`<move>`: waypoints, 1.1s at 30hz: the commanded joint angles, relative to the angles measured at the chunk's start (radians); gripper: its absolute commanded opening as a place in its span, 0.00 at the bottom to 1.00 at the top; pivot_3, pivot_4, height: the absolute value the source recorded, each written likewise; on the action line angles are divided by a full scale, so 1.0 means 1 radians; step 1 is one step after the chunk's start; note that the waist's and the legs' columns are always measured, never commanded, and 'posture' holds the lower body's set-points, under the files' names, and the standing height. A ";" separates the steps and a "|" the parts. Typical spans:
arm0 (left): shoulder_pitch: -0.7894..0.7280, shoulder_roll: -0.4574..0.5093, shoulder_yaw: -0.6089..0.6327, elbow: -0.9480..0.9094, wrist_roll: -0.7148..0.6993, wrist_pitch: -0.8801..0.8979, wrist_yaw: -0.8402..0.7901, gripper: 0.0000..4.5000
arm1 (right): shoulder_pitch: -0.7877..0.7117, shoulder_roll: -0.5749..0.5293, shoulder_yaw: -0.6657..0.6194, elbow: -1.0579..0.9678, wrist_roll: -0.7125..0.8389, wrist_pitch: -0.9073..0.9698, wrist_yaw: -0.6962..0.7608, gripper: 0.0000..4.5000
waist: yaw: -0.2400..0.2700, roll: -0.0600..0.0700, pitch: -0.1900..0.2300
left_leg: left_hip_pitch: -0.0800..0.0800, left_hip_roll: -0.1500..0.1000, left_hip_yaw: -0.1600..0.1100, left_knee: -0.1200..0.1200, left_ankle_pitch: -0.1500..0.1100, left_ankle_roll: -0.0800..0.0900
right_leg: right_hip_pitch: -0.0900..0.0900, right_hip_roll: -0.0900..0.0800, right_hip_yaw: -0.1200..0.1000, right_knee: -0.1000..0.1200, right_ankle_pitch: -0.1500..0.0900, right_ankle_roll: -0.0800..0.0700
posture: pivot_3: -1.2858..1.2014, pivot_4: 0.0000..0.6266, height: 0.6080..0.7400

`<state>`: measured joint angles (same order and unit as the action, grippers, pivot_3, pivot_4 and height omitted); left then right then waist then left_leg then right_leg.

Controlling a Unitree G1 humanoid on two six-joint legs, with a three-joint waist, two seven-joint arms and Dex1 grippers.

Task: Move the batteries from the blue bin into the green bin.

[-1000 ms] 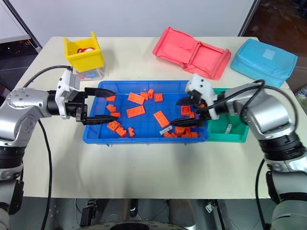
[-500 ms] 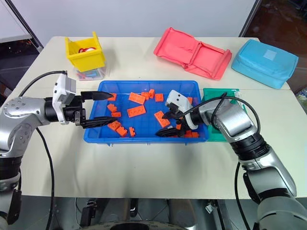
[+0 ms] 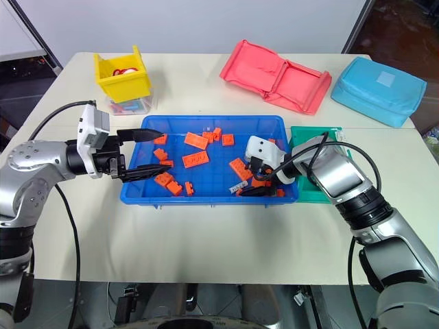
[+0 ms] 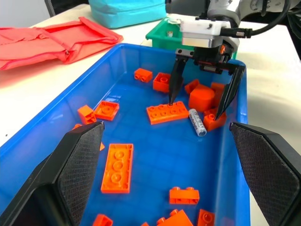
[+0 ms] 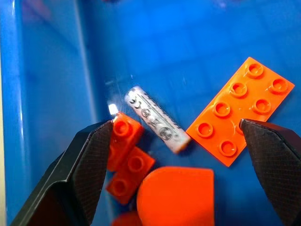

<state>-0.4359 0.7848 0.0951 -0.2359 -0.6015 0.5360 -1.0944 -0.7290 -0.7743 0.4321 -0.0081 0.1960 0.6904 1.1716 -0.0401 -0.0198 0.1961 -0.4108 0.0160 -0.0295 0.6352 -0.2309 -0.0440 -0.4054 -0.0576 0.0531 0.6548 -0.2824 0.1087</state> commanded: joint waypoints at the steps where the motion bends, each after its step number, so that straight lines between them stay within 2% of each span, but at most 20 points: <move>1: -0.010 -0.004 0.020 -0.003 -0.007 -0.018 0.003 1.00 | -0.002 0.015 0.031 0.022 -0.061 -0.053 0.003 0.98 | -0.001 0.000 0.000 | 0.000 0.000 0.000 0.000 0.000 0.000 | 0.000 0.000 0.000 0.000 0.000 0.000 | 0.52 0.24 1.00; 9: -0.001 -0.015 0.024 -0.015 -0.012 -0.016 0.017 1.00 | 0.000 0.111 0.033 0.084 -0.184 -0.222 -0.107 0.98 | -0.003 0.000 0.000 | 0.001 0.000 0.000 0.001 0.000 0.000 | 0.001 0.000 0.000 0.001 0.000 0.000 | 0.52 0.24 1.00; 23: 0.001 -0.019 0.026 -0.029 -0.028 -0.007 0.039 1.00 | 0.017 0.075 0.005 0.010 -0.185 -0.313 0.026 0.98 | -0.001 0.000 0.000 | 0.001 0.000 0.000 0.001 0.000 0.000 | 0.001 0.000 0.000 0.001 0.000 0.000 | 0.52 0.24 1.00; 26: 0.003 -0.019 0.027 -0.033 -0.034 -0.004 0.043 1.00 | 0.019 0.075 -0.001 0.018 -0.214 -0.395 0.007 0.98 | -0.002 0.000 0.000 | 0.001 0.000 0.000 0.001 0.000 0.000 | 0.001 0.000 0.000 0.001 0.000 0.000 | 0.52 0.24 1.00; 29: 0.006 -0.020 0.028 -0.035 -0.036 -0.002 0.049 1.00 | -0.010 0.090 -0.003 0.087 -0.293 -0.525 -0.076 0.98 | -0.002 0.000 0.000 | 0.001 0.000 0.000 0.001 0.000 0.000 | 0.001 0.000 0.000 0.001 0.000 0.000 | 0.52 0.24 1.00; 33: 0.014 -0.022 0.027 -0.040 -0.038 -0.001 0.057 1.00 | 0.001 0.116 -0.024 0.085 -0.262 -0.511 -0.065 0.98 | -0.002 0.000 0.000 | 0.001 0.000 0.000 0.002 0.000 0.000 | 0.001 0.000 0.000 0.001 0.000 0.000 | 0.52 0.24 1.00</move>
<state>-0.4237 0.7627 0.0953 -0.2413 -0.6225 0.5391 -1.0401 -0.7195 -0.6629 0.4408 0.0935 -0.0801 0.1892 1.1038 -0.0419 -0.0202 0.1959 -0.4101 0.0160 -0.0297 0.6366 -0.2308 -0.0440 -0.4045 -0.0577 0.0531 0.6562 -0.2824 0.1088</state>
